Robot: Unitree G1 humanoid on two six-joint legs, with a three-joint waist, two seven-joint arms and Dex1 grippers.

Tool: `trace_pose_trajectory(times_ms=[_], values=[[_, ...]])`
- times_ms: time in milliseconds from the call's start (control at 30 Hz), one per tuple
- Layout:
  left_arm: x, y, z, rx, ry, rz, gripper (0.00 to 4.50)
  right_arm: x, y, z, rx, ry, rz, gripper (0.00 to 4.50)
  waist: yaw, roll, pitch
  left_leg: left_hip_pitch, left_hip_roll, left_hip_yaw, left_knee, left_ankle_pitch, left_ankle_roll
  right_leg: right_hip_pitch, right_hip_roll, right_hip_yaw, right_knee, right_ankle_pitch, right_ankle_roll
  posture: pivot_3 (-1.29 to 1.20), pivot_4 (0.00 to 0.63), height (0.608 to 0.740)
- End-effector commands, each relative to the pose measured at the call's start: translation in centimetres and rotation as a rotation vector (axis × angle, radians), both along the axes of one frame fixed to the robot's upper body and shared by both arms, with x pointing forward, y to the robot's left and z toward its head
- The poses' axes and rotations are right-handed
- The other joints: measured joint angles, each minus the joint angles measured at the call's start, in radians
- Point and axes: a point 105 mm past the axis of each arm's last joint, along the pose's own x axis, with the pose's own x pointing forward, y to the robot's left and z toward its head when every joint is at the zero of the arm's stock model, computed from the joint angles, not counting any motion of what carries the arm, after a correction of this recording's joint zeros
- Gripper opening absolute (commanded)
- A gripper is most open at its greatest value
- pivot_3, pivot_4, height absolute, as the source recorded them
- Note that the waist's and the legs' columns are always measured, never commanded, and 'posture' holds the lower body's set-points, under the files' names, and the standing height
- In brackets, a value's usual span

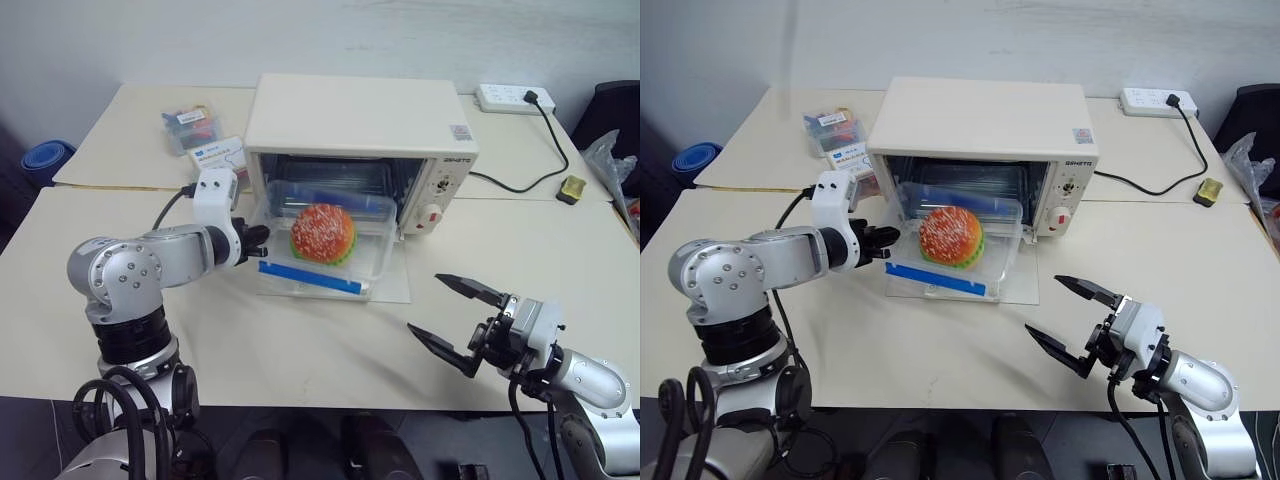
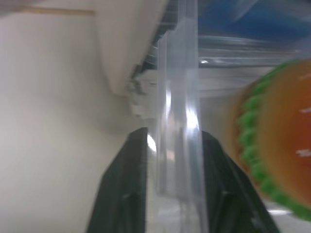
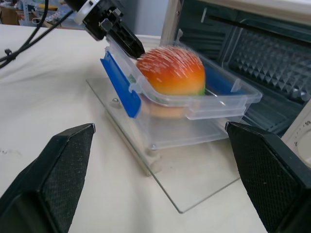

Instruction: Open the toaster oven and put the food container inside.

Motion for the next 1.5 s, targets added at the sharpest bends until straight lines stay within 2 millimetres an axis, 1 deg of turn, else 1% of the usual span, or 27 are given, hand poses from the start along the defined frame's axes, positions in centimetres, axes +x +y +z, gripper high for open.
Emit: trace_pose_trajectory(times_ms=[33, 67, 133, 200, 233, 267, 300, 333, 400, 433, 533, 567, 600, 667, 700, 733, 767, 833, 900, 933, 1033, 1100, 1333, 1433, 1500], values=[[-0.2, 0.6, 3.1, -0.086, -0.103, -0.042, 2.44, 0.1, -0.1, 2.4, 0.050, -0.052, -0.002, 4.50, -0.003, 0.000, 0.000, 0.000, 0.000, 0.000, 0.000, 0.000, 0.000, 0.000, 0.000, 0.000, 0.000, 0.000, 0.000, 0.00, 0.150, 0.740], [-0.4, 1.6, 3.6, -0.095, -0.118, -0.035, 2.62, 0.1, 0.1, 2.8, 0.051, -0.048, 0.018, 4.50, -0.004, 0.000, 0.000, 0.000, 0.000, 0.000, 0.000, 0.000, 0.000, 0.000, 0.000, 0.000, 0.000, 0.000, 0.000, 0.00, 0.150, 0.740], [-1.2, 3.0, 4.6, -0.092, -0.154, -0.071, 2.62, 0.0, 0.6, 3.2, 0.031, -0.038, 0.063, 4.50, -0.008, 0.001, 0.001, 0.000, 0.001, 0.000, 0.000, 0.000, -0.001, -0.001, 0.001, 0.000, 0.000, 0.000, 0.000, 0.00, 0.150, 0.740], [-2.9, 4.4, 4.9, -0.080, -0.151, -0.168, 2.62, -0.3, 1.4, 3.4, 0.021, 0.015, 0.122, 4.50, -0.009, 0.002, 0.001, 0.001, 0.002, 0.001, -0.001, 0.001, -0.002, -0.001, 0.002, 0.000, 0.000, 0.000, -0.001, 0.00, 0.150, 0.740], [-3.8, 5.3, 4.7, -0.055, -0.139, -0.203, 2.62, -0.6, 1.9, 3.2, 0.000, 0.055, 0.167, 4.50, -0.012, 0.002, 0.001, 0.001, 0.002, 0.000, -0.002, 0.001, -0.002, -0.001, 0.002, 0.000, 0.000, -0.001, -0.001, 0.00, 0.150, 0.740], [-4.8, 6.3, 4.6, -0.027, -0.154, -0.250, 2.45, -0.9, 2.4, 2.8, -0.027, 0.102, 0.200, 4.31, -0.012, 0.003, 0.001, 0.001, 0.003, 0.001, -0.002, 0.001, -0.003, -0.001, 0.003, 0.000, 0.000, -0.001, -0.002, 0.00, 0.150, 0.740], [-5.5, 7.4, 4.1, 0.036, -0.171, -0.276, 2.24, -1.0, 2.9, 2.4, -0.055, 0.142, 0.220, 4.10, -0.013, 0.003, 0.001, 0.002, 0.003, 0.000, -0.003, 0.001, -0.003, -0.001, 0.003, 0.000, 0.000, -0.001, -0.002, 0.00, 0.150, 0.740], [-6.0, 8.0, 3.5, 0.108, -0.188, -0.313, 2.01, -1.1, 3.3, 2.1, -0.076, 0.168, 0.239, 3.86, -0.012, 0.003, 0.001, 0.002, 0.004, 0.001, -0.004, 0.000, -0.004, -0.001, 0.002, 0.000, 0.000, -0.002, -0.004, 0.00, 0.150, 0.740], [-7.6, 7.3, 2.5, 0.254, -0.314, -0.548, 1.42, -1.2, 4.2, 1.0, -0.124, 0.214, 0.265, 3.24, -0.007, 0.004, 0.002, 0.002, 0.004, 0.000, -0.004, 0.001, -0.004, -0.001, 0.002, -0.001, -0.002, -0.003, -0.005, 0.00, 0.150, 0.740], [-8.0, 7.2, 1.6, 0.282, -0.326, -0.603, 1.10, -1.3, 4.9, 0.3, -0.148, 0.240, 0.286, 2.89, 0.001, 0.005, 0.002, 0.002, 0.004, 0.000, -0.004, 0.001, -0.004, -0.001, 0.001, -0.001, -0.003, -0.003, -0.006, 0.00, 0.150, 0.740], [-8.7, 5.9, -0.7, 0.256, -0.346, -0.707, 0.16, -0.3, 6.2, -1.1, -0.187, 0.240, 0.271, 1.87, 0.028, 0.005, 0.002, 0.001, 0.003, -0.002, -0.004, 0.000, -0.001, 0.002, -0.002, -0.003, -0.006, -0.003, -0.008, 0.00, 0.150, 0.740], [-8.8, 5.1, -1.2, 0.235, -0.360, -0.728, 0.00, 0.3, 6.6, -1.3, -0.190, 0.229, 0.257, 1.51, 0.032, 0.005, 0.002, 0.001, 0.003, -0.002, -0.004, 0.000, 0.002, 0.002, -0.003, -0.004, -0.007, -0.002, -0.009, 0.00, 0.150, 0.740], [-8.5, 4.3, -1.6, 0.200, -0.382, -0.730, 0.00, 0.8, 7.0, -1.3, -0.179, 0.225, 0.251, 1.18, 0.032, 0.005, 0.002, 0.000, 0.003, -0.002, -0.004, -0.004, 0.008, 0.003, -0.003, -0.003, -0.009, -0.001, -0.008, 0.00, 0.150, 0.740], [-7.9, 3.1, -2.2, 0.149, -0.407, -0.708, 0.00, 1.8, 7.6, -1.1, -0.169, 0.199, 0.233, 0.42, 0.032, 0.005, 0.002, -0.001, 0.003, -0.001, -0.004, -0.005, 0.011, 0.003, -0.003, -0.003, -0.011, 0.001, -0.005, 0.00, 0.150, 0.740], [-7.5, 2.5, -2.6, 0.135, -0.411, -0.697, 0.00, 2.3, 7.8, -1.0, -0.167, 0.190, 0.224, 0.17, 0.031, 0.005, 0.002, -0.002, 0.003, -0.001, -0.003, -0.005, 0.012, 0.002, -0.003, -0.003, -0.011, 0.002, -0.004, 0.00, 0.150, 0.740], [-7.1, 2.1, -3.0, 0.134, -0.412, -0.691, 0.00, 2.8, 8.0, -1.0, -0.169, 0.184, 0.219, 0.03, 0.029, 0.005, 0.002, -0.002, 0.003, -0.001, -0.003, -0.006, 0.012, 0.002, -0.003, -0.003, -0.012, 0.002, -0.004, 0.00, 0.150, 0.740], [-6.6, 1.7, -3.3, 0.133, -0.420, -0.677, 0.00, 3.2, 8.0, -0.9, -0.172, 0.171, 0.208, 0.03, 0.027, 0.005, 0.002, -0.003, 0.003, -0.001, -0.002, -0.006, 0.012, 0.001, -0.002, -0.003, -0.012, 0.002, -0.003, 0.00, 0.150, 0.740], [-5.0, 1.2, -3.4, 0.107, -0.435, -0.604, 0.00, 4.5, 8.1, -0.5, -0.161, 0.142, 0.173, 0.03, 0.022, 0.005, 0.002, -0.005, 0.003, -0.001, -0.002, -0.006, 0.012, 0.000, -0.002, -0.003, -0.012, 0.002, -0.003, 0.00, 0.150, 0.740], [-3.5, 1.1, -3.5, 0.119, -0.446, -0.537, 0.00, 5.9, 8.0, 0.0, -0.151, 0.114, 0.126, 0.03, 0.021, 0.005, 0.002, -0.005, 0.003, 0.000, -0.001, -0.006, 0.012, 0.000, -0.001, -0.003, -0.012, 0.003, -0.002, 0.00, 0.150, 0.740], [-3.1, 1.2, -3.6, 0.132, -0.447, -0.519, 0.00, 6.3, 7.9, 0.2, -0.147, 0.104, 0.115, 0.03, 0.018, 0.005, 0.002, -0.005, 0.003, 0.000, 0.000, -0.006, 0.012, -0.001, 0.000, -0.003, -0.011, 0.003, -0.002, 0.00, 0.150, 0.740], [-0.7, 1.5, -3.0, 0.118, -0.486, -0.393, 0.00, 8.2, 8.1, 0.8, -0.130, 0.051, 0.071, 0.03, 0.013, 0.005, 0.002, -0.004, 0.003, 0.001, 0.000, -0.006, 0.012, -0.001, 0.000, -0.002, -0.009, 0.003, -0.002, 0.00, 0.150, 0.740], [0.3, 1.3, -2.3, 0.076, -0.521, -0.342, 0.00, 9.4, 8.2, 1.1, -0.128, 0.023, 0.052, 0.03, 0.014, 0.005, 0.002, -0.004, 0.003, 0.001, 0.000, -0.005, 0.012, -0.001, 0.000, -0.002, -0.008, 0.003, -0.002, 0.00, 0.150, 0.740], [2.5, 0.2, -1.1, 0.015, -0.587, -0.247, 0.00, 13.1, 8.1, 2.2, -0.095, -0.038, -0.066, 0.03, 0.012, 0.005, 0.002, -0.004, 0.003, 0.001, 0.001, -0.003, 0.009, -0.002, 0.000, -0.002, -0.005, 0.003, -0.001, 0.00, 0.150, 0.740], [2.8, -0.4, -0.7, -0.014, -0.597, -0.243, 0.00, 13.6, 8.7, 2.9, -0.063, -0.056, -0.069, 0.03, 0.011, 0.005, 0.002, -0.005, 0.003, 0.001, 0.001, -0.001, 0.006, -0.002, 0.000, -0.002, -0.005, 0.003, -0.001, 0.00, 0.150, 0.740], [2.5, -0.5, -0.7, -0.012, -0.597, -0.262, 0.00, 13.3, 9.1, 3.0, -0.052, -0.054, -0.052, 0.03, 0.008, 0.005, 0.002, -0.005, 0.003, 0.001, 0.000, -0.001, 0.006, -0.003, 0.000, -0.002, -0.003, 0.003, -0.001, 0.00, 0.150, 0.740]])
